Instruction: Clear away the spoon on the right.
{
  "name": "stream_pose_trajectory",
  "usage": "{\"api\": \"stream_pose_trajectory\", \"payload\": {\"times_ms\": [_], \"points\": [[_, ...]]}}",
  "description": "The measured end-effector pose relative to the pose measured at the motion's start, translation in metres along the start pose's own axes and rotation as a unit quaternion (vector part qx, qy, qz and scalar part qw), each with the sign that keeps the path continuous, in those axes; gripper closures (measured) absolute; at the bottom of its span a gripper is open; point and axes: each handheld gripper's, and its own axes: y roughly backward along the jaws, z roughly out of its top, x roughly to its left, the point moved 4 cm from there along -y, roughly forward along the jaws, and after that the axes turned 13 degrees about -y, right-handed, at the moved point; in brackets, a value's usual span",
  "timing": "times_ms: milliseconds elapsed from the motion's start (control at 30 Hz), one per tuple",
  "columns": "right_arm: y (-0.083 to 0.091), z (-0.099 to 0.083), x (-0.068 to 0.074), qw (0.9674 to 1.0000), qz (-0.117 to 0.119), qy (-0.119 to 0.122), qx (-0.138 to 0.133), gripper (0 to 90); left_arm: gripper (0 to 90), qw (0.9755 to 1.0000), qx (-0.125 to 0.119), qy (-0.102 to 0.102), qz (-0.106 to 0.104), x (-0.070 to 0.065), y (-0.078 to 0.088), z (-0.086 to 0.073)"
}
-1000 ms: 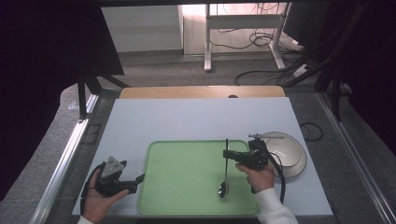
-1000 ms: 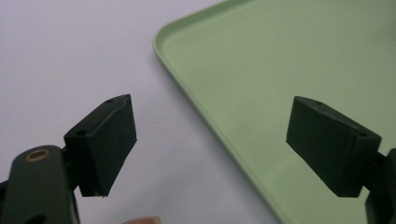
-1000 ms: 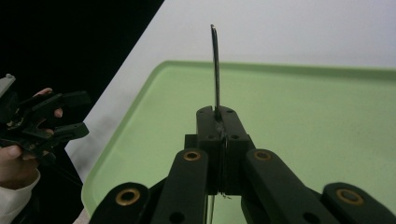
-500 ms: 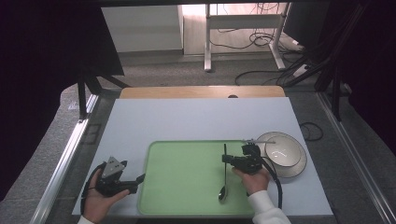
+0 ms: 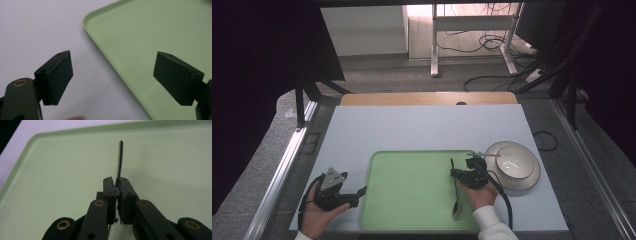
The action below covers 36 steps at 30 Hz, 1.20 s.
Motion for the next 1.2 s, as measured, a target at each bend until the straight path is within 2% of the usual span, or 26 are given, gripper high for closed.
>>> {"api": "stream_pose_trajectory", "payload": {"times_ms": [67, 267, 600, 633, 667, 700, 733, 767, 800, 867, 933, 1000, 1067, 1133, 1200], "points": [[-0.002, -0.001, -0.003, 0.9999, -0.012, -0.002, 0.002, 84.2, 15.7, 1.0000, -0.002, 0.001, 0.000, 0.000, 0.000, 0.000], [-0.005, -0.001, -0.006, 0.9996, -0.027, -0.005, -0.004, 82.1, 15.7, 1.0000, 0.000, 0.000, -0.001, 0.000, 0.001, 0.000], [-0.004, 0.000, -0.003, 0.9987, -0.047, 0.016, -0.010, 74.6, 15.7, 1.0000, -0.001, 0.002, 0.000, 0.000, 0.000, 0.000], [-0.004, 0.000, -0.001, 0.9983, -0.054, 0.023, -0.008, 70.7, 15.7, 1.0000, -0.001, 0.002, 0.000, 0.000, 0.000, 0.000], [-0.004, 0.000, -0.001, 0.9983, -0.054, 0.023, -0.008, 70.7, 15.6, 1.0000, -0.001, 0.002, 0.000, 0.000, 0.000, 0.000], [-0.003, 0.000, 0.000, 0.9978, -0.061, 0.026, -0.008, 62.6, 15.7, 1.0000, -0.001, 0.002, 0.000, 0.000, 0.001, 0.000], [-0.003, 0.001, 0.000, 0.9977, -0.062, 0.027, -0.008, 59.1, 15.7, 1.0000, -0.001, 0.001, 0.000, 0.000, 0.001, 0.001], [-0.003, 0.001, 0.000, 0.9977, -0.062, 0.027, -0.008, 59.1, 15.7, 1.0000, -0.001, 0.001, 0.000, 0.000, 0.001, 0.001], [-0.002, 0.002, 0.001, 0.9967, -0.074, 0.035, -0.007, 48.5, 15.7, 1.0000, -0.001, 0.000, 0.000, 0.000, 0.001, 0.001], [-0.002, 0.003, 0.001, 0.9962, -0.079, 0.036, -0.004, 45.1, 15.7, 1.0000, -0.002, 0.000, 0.001, 0.000, 0.002, 0.001], [-0.001, 0.005, 0.004, 0.9953, -0.082, 0.052, 0.004, 40.6, 15.7, 1.0000, -0.003, -0.001, 0.002, 0.000, 0.002, 0.001], [-0.001, 0.007, 0.006, 0.9951, -0.078, 0.060, 0.011, 39.4, 15.6, 1.0000, -0.004, 0.000, 0.002, 0.000, 0.003, 0.001], [0.000, 0.008, 0.008, 0.9952, -0.063, 0.072, 0.016, 36.9, 15.6, 1.0000, -0.004, 0.000, 0.002, 0.001, 0.003, 0.001], [0.000, 0.009, 0.009, 0.9947, -0.063, 0.078, 0.020, 36.0, 15.7, 1.0000, -0.005, 0.001, 0.002, 0.001, 0.003, 0.001], [-0.001, 0.010, 0.009, 0.9936, -0.058, 0.090, 0.036, 33.6, 15.7, 1.0000, -0.005, 0.001, 0.002, 0.001, 0.003, 0.001]]}}
